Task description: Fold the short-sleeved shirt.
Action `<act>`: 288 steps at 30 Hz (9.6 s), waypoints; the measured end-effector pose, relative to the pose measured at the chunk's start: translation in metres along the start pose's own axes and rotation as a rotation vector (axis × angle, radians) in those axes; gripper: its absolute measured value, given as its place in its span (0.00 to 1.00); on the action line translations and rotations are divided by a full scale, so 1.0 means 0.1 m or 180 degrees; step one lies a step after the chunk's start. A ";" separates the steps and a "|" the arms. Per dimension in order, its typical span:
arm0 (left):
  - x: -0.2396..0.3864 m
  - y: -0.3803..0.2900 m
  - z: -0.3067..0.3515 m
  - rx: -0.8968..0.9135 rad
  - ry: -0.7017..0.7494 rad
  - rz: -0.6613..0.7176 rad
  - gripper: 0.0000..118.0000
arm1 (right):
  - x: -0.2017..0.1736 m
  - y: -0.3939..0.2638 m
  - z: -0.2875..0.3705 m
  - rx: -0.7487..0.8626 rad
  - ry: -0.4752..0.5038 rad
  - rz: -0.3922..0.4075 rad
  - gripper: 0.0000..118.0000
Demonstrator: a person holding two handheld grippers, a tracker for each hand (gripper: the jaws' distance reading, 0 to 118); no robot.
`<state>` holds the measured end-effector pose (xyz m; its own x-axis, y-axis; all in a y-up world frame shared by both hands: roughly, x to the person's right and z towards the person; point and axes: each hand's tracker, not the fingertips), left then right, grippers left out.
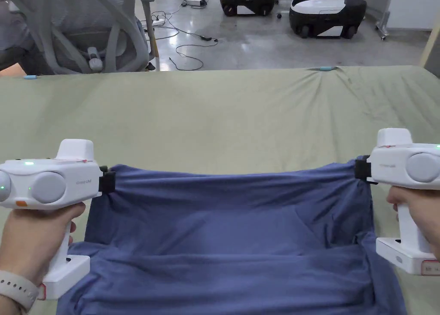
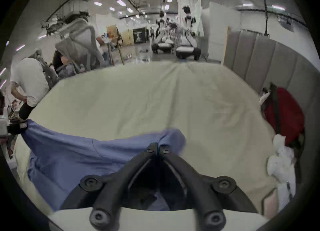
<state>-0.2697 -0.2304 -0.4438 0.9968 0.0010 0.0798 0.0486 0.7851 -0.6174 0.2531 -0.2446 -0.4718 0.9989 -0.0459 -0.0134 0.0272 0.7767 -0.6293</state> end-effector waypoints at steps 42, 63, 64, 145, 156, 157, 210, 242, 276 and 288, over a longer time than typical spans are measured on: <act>0.09 -1.20 1.13 0.0764 0.0182 0.0649 0.11 | -1.58 -1.29 1.64 0.1199 0.0275 0.0465 0.00; -0.40 -1.93 -0.10 -0.0068 -0.1459 0.3302 0.15 | -1.61 -1.28 1.13 0.0863 0.0257 0.0458 0.00; -0.43 -1.90 -0.05 -0.0008 -0.1281 0.3114 0.14 | -1.60 -1.28 1.12 0.0860 0.0254 0.0470 0.00; 0.30 -1.94 -0.38 -0.0214 -0.2155 0.3619 0.70 | -1.11 -1.50 1.09 0.0698 0.0224 0.0223 0.00; -0.35 -1.71 0.30 0.0407 -0.0590 0.2342 0.12 | -1.08 -1.49 1.11 0.0687 0.0175 0.0278 0.00; -0.32 -1.64 0.40 0.0470 -0.0433 0.2147 0.12 | -1.08 -1.48 1.12 0.0691 0.0171 0.0277 0.00; 1.05 -1.31 0.47 -0.0112 -0.1764 0.1308 0.05 | -1.43 -1.54 0.76 -0.0049 0.1345 -0.0036 0.00; -0.55 -1.54 0.25 -0.0307 -0.1459 0.1724 0.29 | -2.89 -1.26 0.69 0.0265 0.1005 0.0740 0.00; -2.91 -1.43 1.40 0.0305 0.0438 0.1456 0.00 | -4.29 -1.26 0.71 0.0265 0.1613 0.0947 0.00; 0.15 -0.71 1.63 0.1624 0.0269 0.0290 0.00 | -2.22 -0.58 1.58 0.1092 0.0404 0.0999 0.00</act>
<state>-0.2686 -0.1850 -0.2711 0.9982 0.0499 -0.0329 -0.0545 0.9860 -0.1576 0.0363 -0.1802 -0.3091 0.9488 0.1641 -0.2698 -0.2419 0.9268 -0.2872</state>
